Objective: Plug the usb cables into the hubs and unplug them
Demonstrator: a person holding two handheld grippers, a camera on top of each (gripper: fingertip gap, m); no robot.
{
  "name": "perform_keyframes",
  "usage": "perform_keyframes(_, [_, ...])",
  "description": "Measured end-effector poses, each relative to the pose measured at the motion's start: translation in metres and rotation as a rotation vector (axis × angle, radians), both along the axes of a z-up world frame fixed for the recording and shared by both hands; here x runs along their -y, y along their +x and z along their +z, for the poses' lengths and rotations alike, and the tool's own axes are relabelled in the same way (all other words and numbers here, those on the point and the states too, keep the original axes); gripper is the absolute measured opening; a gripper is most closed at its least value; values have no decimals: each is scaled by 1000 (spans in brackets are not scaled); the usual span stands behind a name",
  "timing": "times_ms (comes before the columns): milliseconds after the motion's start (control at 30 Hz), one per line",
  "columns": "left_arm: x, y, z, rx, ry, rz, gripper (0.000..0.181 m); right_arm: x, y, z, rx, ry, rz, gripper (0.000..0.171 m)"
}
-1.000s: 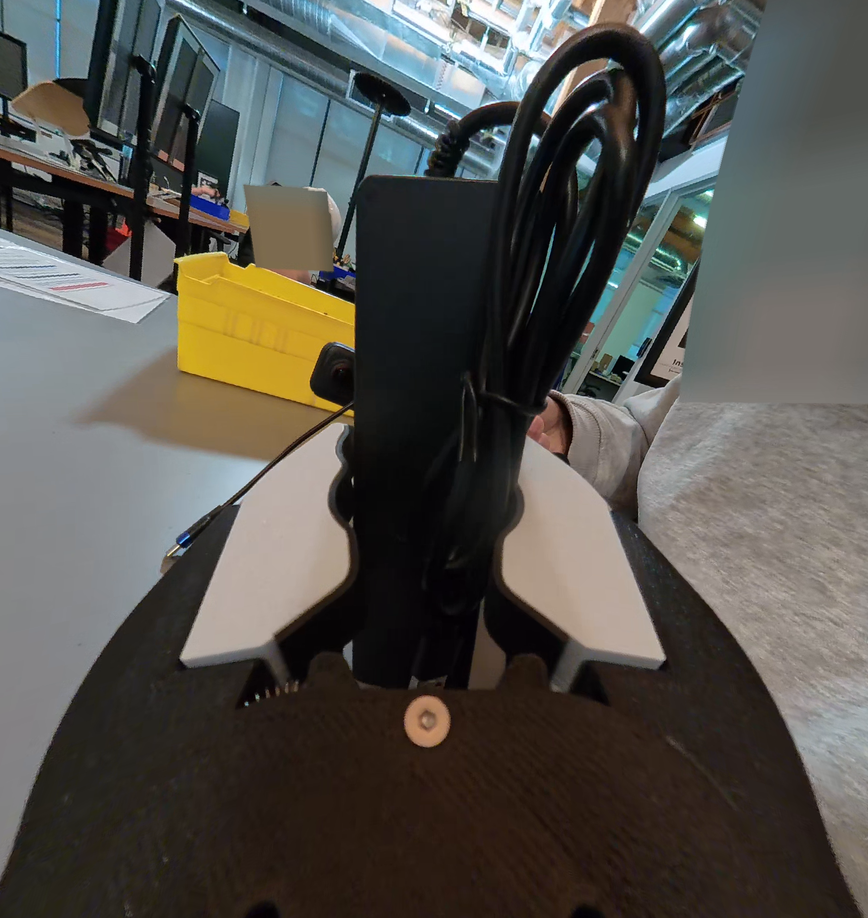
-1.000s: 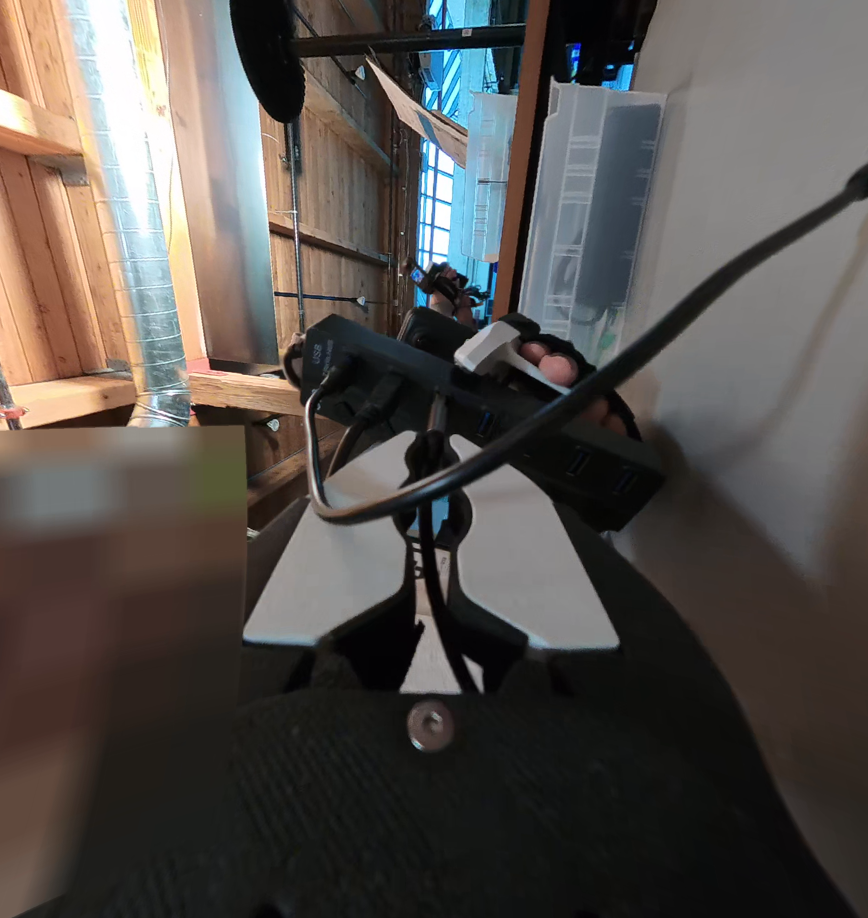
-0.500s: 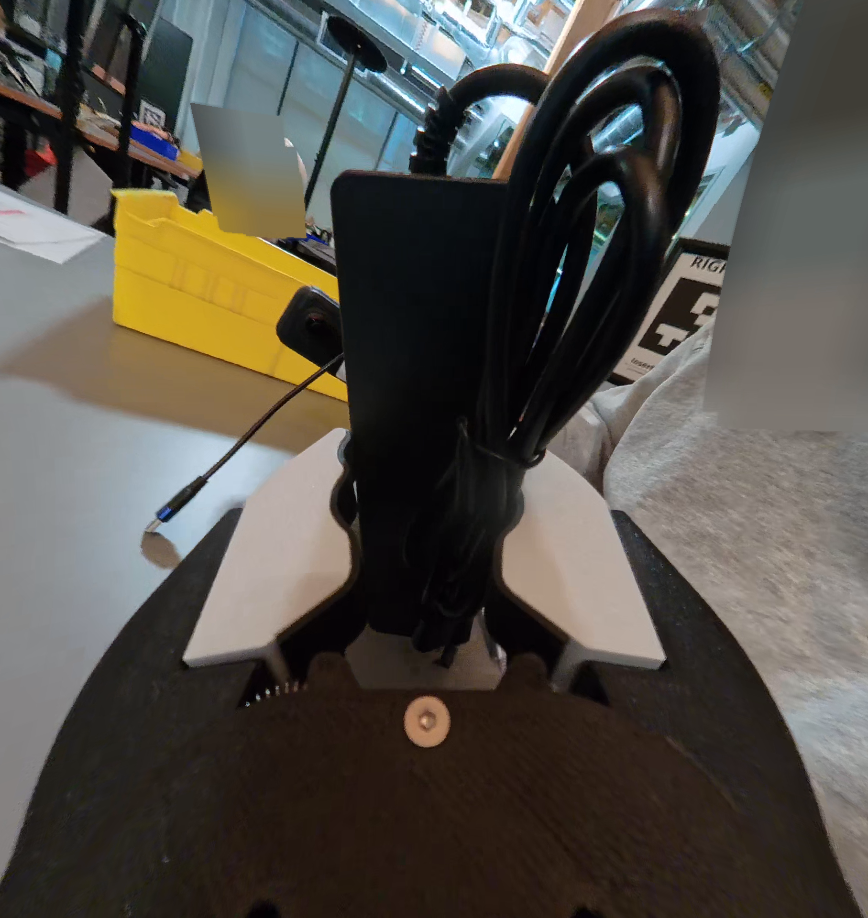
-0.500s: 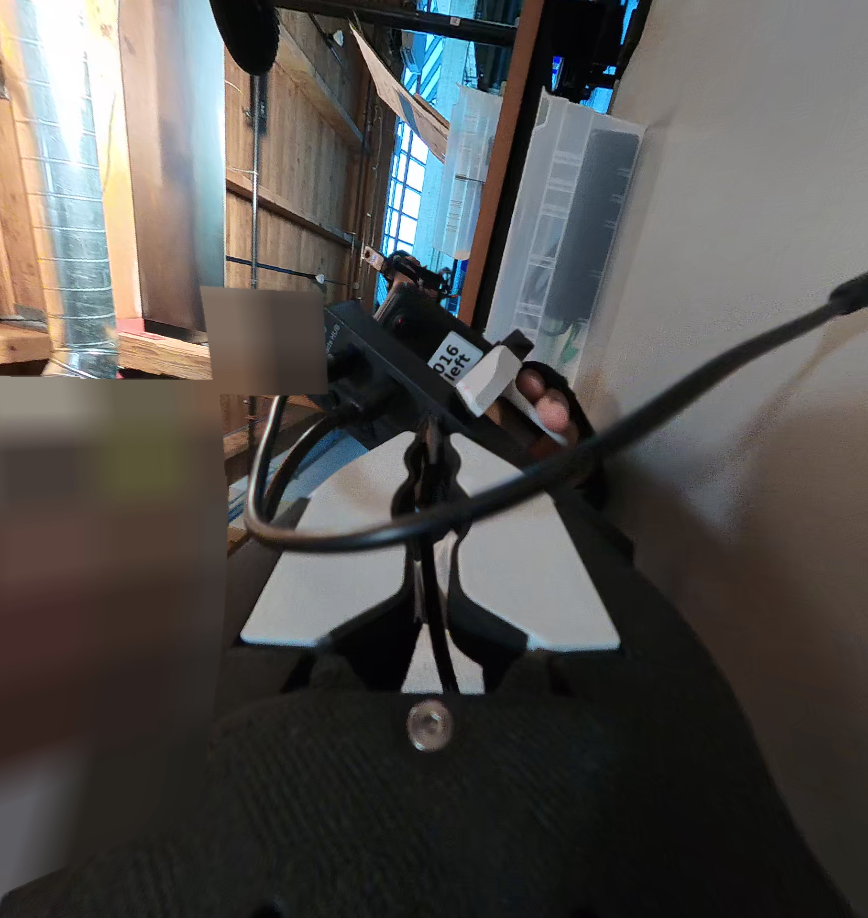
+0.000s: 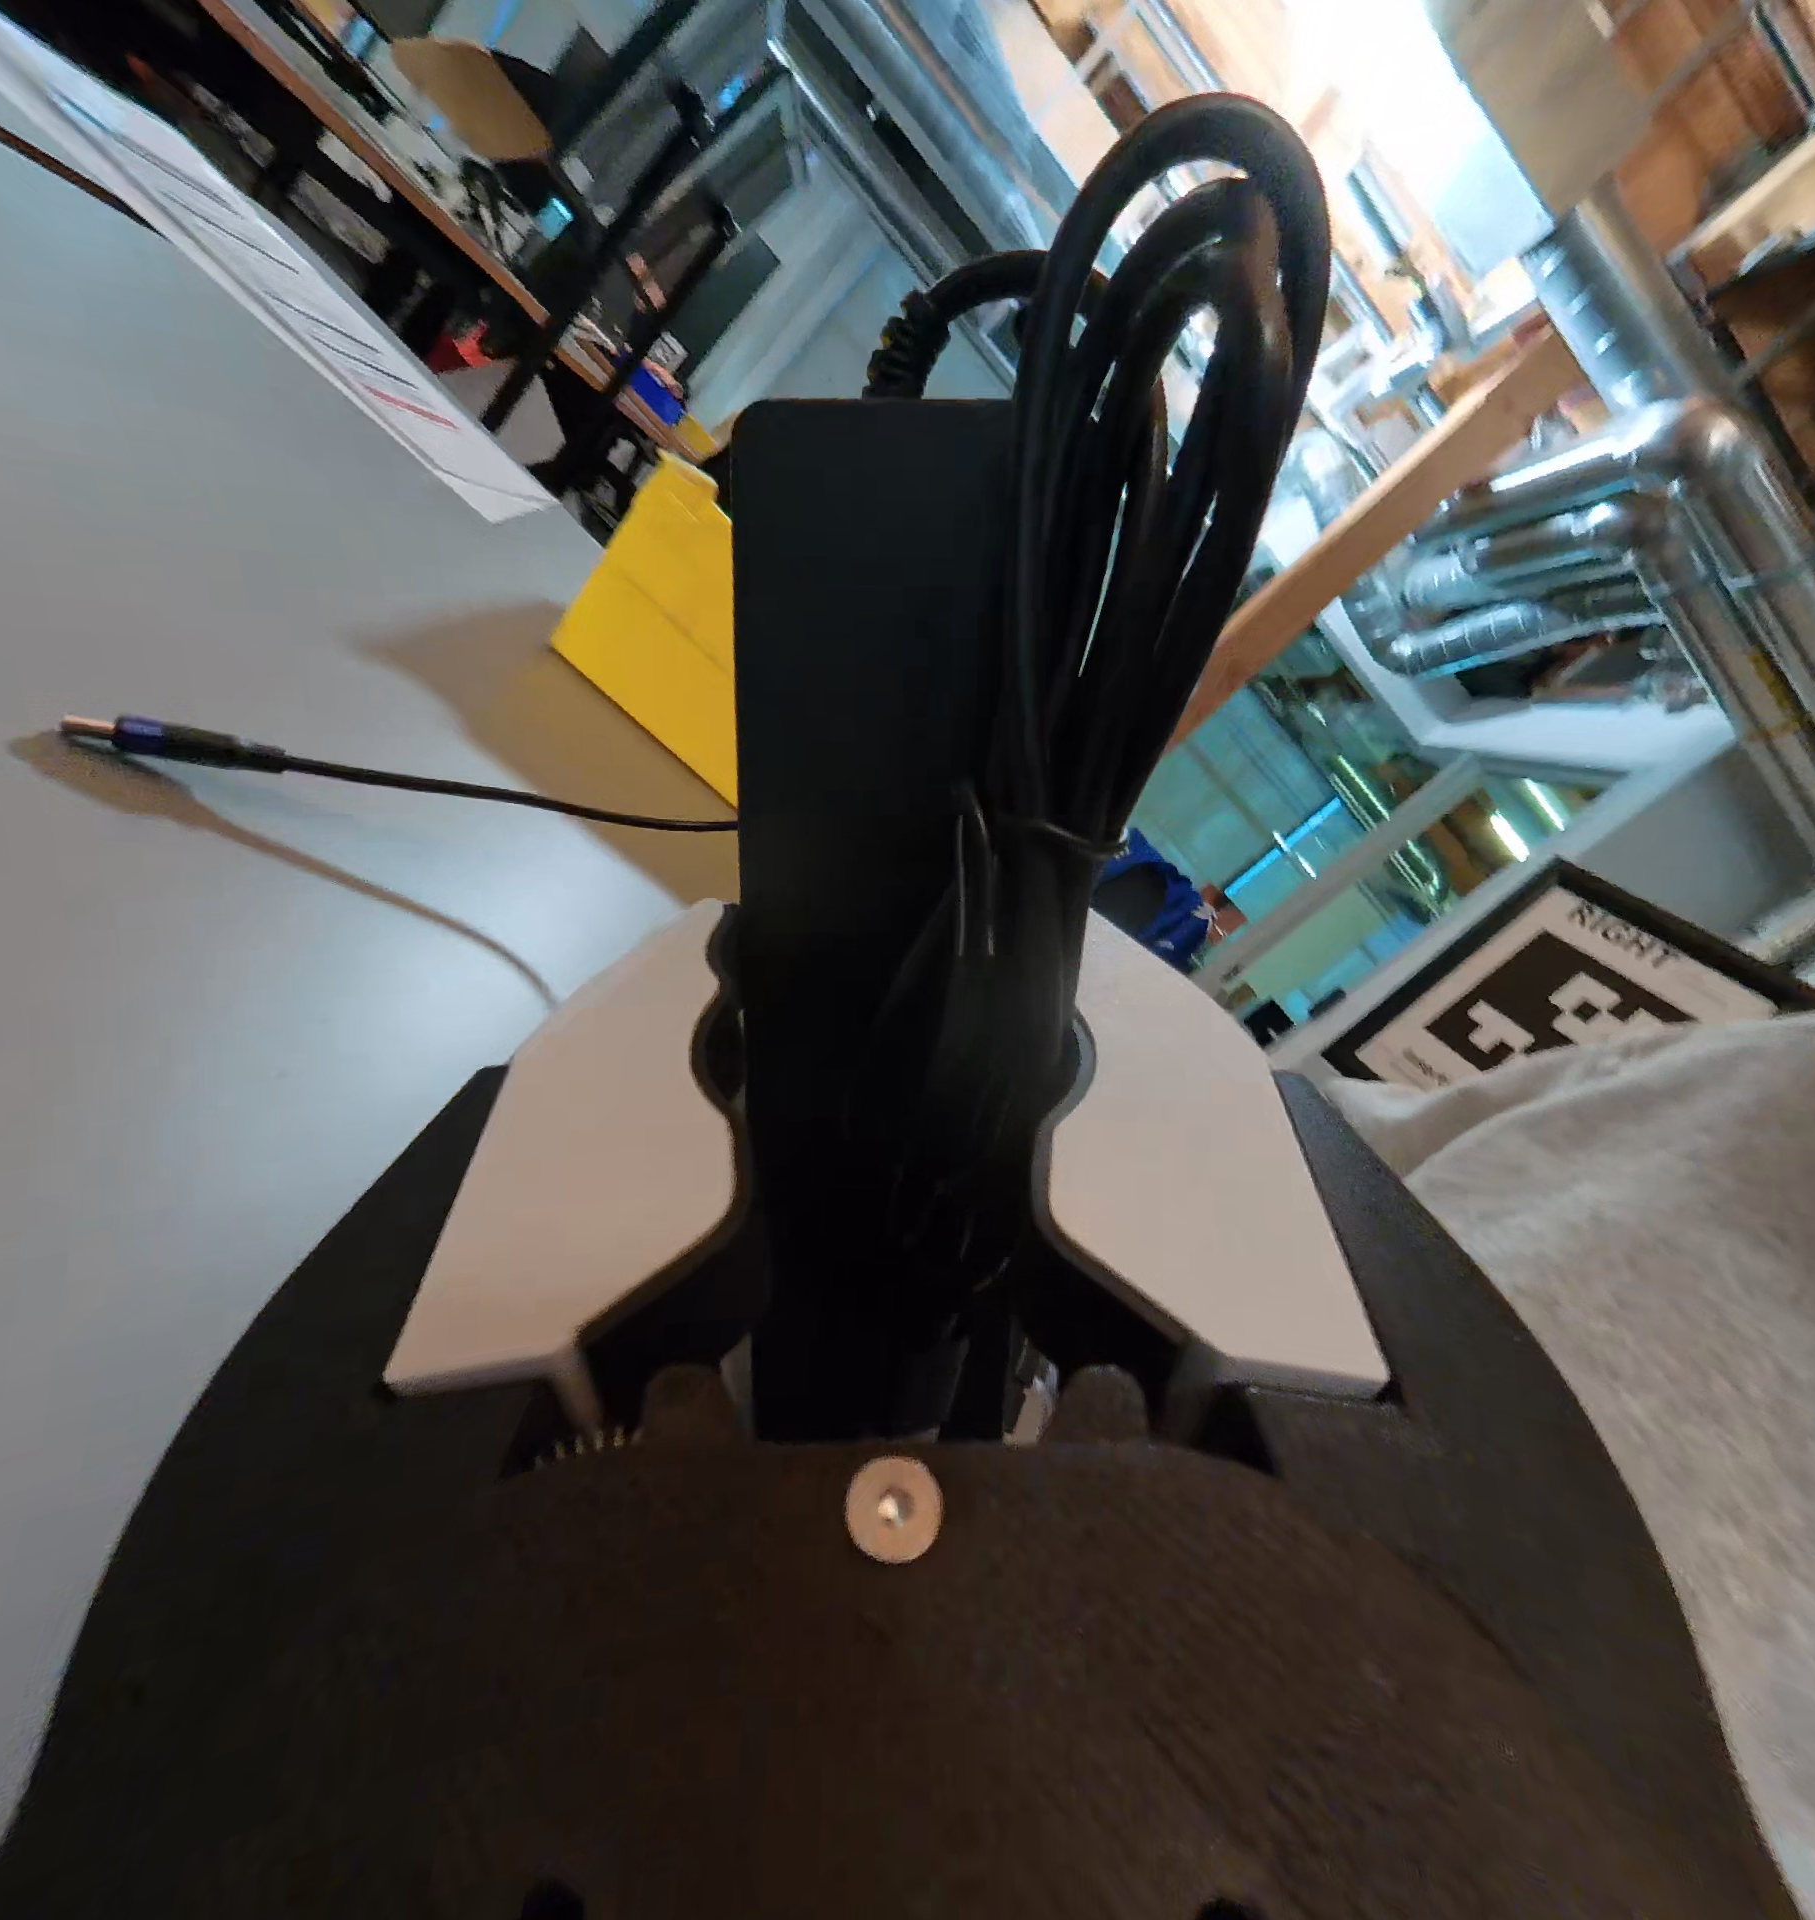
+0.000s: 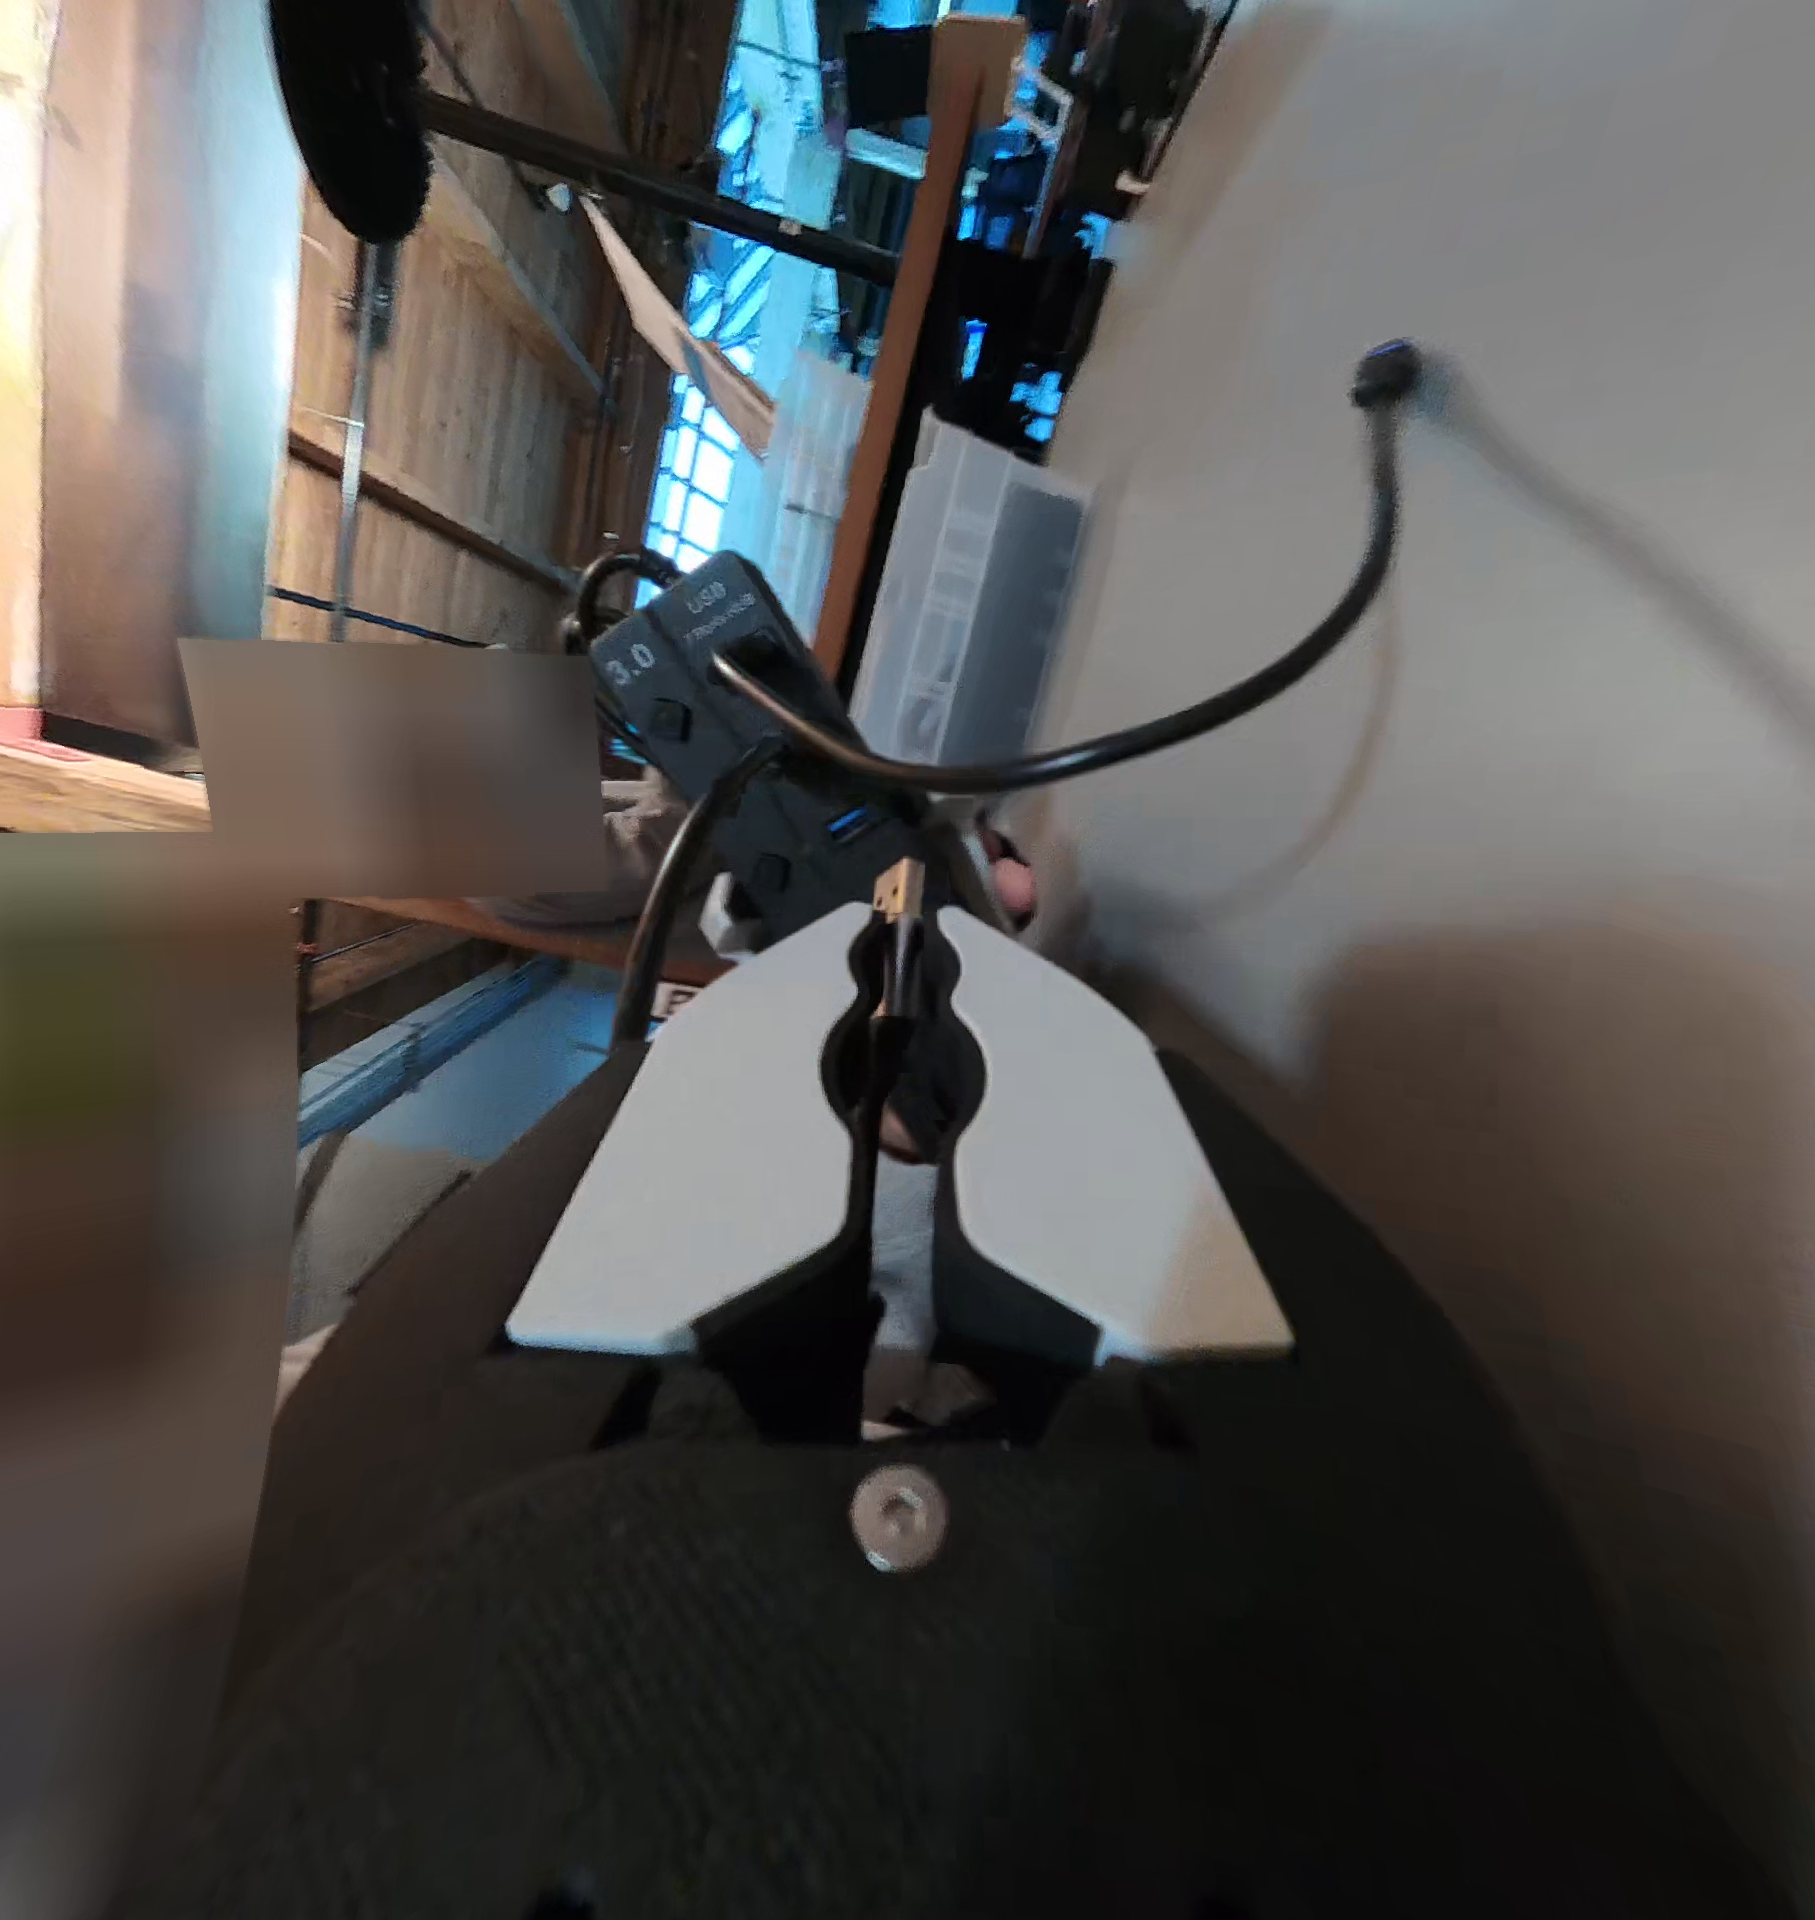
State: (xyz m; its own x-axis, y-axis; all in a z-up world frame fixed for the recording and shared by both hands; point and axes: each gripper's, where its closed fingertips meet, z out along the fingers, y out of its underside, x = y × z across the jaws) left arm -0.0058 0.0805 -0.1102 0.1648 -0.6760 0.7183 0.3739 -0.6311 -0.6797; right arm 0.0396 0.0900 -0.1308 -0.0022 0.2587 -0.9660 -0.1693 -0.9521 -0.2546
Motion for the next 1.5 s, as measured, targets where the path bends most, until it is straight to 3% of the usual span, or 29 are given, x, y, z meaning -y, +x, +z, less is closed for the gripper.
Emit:
perform_keyframes(233, [-14, -19, 2, 26, 3, 125, 55, -38, 24, -29, 395, 284, -87, 0])
perform_keyframes(367, [-16, -23, 2, 38, -5, 145, 54, -41, 28, -32, 514, 396, -80, 6])
perform_keyframes(467, [-16, -24, 3, 48, -5, 142, 55, -30, 31, -31, 548, 459, -20, 15])
perform_keyframes(700, [-17, -30, 6, 98, -17, 146, 54, 26, 36, -42, 631, 475, 228, 17])
perform_keyframes(933, [-20, -34, 7, 146, -42, 152, 54, 51, 52, -43, 708, 514, 157, 16])
perform_keyframes(1233, [-23, -39, 7, 191, -68, 168, 54, 119, 10, -44, 839, 791, 130, 46])
perform_keyframes(1367, [-21, -35, 6, 175, -63, 156, 54, 117, 1, -60, 945, 843, 108, 70])
perform_keyframes(1433, [-20, -33, 6, 163, -58, 150, 54, 113, 0, -69, 989, 850, 119, 73])
perform_keyframes(1500, [-19, -32, 6, 154, -53, 145, 54, 108, -1, -70, 1022, 884, 111, 64])
